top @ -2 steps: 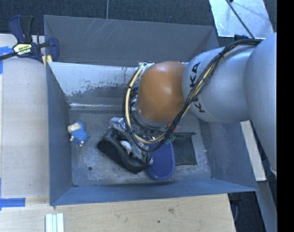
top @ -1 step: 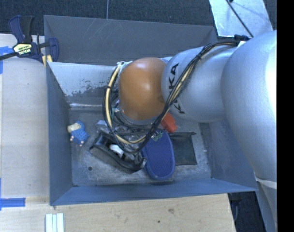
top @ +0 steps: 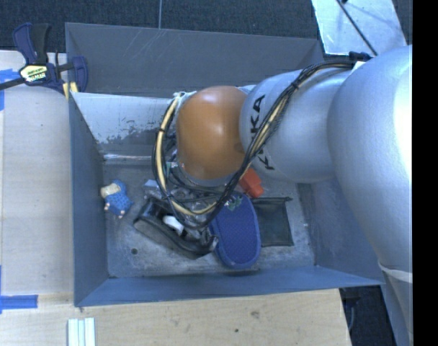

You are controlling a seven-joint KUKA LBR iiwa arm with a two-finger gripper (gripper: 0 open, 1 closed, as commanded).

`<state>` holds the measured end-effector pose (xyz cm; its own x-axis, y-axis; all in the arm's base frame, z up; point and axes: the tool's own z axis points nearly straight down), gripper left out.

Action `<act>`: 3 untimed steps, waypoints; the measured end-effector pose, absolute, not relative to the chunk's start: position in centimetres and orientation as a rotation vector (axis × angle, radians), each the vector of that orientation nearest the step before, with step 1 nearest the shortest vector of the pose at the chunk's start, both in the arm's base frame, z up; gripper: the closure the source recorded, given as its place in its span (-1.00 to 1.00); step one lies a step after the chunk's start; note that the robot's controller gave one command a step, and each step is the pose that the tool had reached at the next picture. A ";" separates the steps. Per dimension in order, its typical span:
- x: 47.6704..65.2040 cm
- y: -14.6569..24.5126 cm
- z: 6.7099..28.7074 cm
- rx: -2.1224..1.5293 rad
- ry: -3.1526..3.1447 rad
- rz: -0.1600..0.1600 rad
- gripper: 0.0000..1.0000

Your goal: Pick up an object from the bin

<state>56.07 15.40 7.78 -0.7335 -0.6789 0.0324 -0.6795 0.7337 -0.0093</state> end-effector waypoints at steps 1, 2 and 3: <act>55.8 14.4 8.1 0.992 -2.951 0.025 1.00; 53.8 17.7 12.3 0.930 -3.008 0.004 1.00; 53.7 17.7 12.0 0.928 -3.006 0.000 -1.00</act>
Offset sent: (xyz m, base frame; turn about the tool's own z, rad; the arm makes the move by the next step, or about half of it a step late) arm -0.0026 -0.0003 -0.0013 0.0989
